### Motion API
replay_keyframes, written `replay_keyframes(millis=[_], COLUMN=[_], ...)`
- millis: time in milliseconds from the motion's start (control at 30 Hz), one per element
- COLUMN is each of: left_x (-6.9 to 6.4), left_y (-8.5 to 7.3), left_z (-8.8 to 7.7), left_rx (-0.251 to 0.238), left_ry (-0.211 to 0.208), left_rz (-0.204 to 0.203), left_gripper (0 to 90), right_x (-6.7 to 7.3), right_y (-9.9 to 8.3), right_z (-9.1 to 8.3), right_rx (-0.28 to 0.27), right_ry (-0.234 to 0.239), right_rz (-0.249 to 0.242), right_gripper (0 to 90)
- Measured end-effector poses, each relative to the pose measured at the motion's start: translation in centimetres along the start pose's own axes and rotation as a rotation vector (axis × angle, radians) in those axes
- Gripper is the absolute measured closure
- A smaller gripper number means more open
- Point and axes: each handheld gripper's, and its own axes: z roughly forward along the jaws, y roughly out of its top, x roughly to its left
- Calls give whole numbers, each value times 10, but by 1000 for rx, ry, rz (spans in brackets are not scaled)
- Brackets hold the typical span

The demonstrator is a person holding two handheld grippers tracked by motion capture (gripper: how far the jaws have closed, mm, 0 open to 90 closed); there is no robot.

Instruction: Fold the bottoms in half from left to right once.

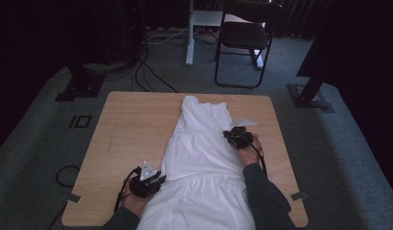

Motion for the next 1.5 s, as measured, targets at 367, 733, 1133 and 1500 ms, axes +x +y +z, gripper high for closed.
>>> replay_keyframes(millis=[367, 733, 1133, 1500], left_x=[-6, 17, 18, 5], left_y=[-1, 72, 116, 72], left_z=[-2, -13, 101, 64], left_rx=[5, -90, 106, 112], left_ry=[-21, -16, -15, -80], left_rz=[7, 24, 43, 48], left_gripper=[688, 460, 537, 798], right_x=[-25, -20, -20, 3], right_y=[-63, -61, -60, -67], right_z=[-13, -8, -7, -22], right_rx=[128, 148, 152, 197], right_ry=[-63, -82, -84, -52], right_rz=[101, 78, 75, -3], right_gripper=[882, 884, 884, 881])
